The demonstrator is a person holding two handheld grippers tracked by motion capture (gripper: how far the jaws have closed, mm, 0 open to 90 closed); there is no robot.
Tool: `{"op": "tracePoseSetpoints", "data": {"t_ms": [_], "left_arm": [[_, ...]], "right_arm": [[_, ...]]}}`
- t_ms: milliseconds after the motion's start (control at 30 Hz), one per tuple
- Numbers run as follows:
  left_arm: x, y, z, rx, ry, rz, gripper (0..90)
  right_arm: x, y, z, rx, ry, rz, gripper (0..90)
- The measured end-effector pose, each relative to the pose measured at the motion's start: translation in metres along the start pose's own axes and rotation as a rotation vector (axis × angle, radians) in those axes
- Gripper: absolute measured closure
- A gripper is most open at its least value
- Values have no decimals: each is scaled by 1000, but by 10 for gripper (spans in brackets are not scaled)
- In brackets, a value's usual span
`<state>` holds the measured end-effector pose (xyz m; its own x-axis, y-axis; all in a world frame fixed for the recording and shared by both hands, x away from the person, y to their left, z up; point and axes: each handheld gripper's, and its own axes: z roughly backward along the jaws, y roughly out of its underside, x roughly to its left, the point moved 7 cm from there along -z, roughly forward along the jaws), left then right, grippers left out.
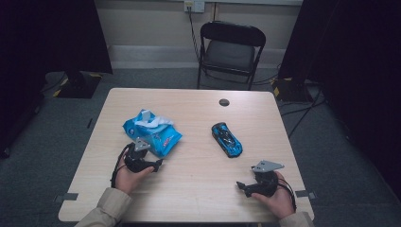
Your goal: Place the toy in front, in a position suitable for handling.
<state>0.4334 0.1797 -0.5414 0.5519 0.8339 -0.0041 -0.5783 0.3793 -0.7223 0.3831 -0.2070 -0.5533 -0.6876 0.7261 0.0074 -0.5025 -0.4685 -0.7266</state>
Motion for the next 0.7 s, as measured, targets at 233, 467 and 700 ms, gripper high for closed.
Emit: {"op": "tracePoseSetpoints", "data": {"t_ms": [233,467,700], "left_arm": [[-6,17,20,7,38,-81,159],[-17,38,29,21,100,-137,158],[-19,43,27,-8,144,-117,121]], "right_arm": [[-1,0,0,0,6,-4,105],[-2,0,0,1,14,-11,106],[-3,0,0,0,18,-18,112]]}}
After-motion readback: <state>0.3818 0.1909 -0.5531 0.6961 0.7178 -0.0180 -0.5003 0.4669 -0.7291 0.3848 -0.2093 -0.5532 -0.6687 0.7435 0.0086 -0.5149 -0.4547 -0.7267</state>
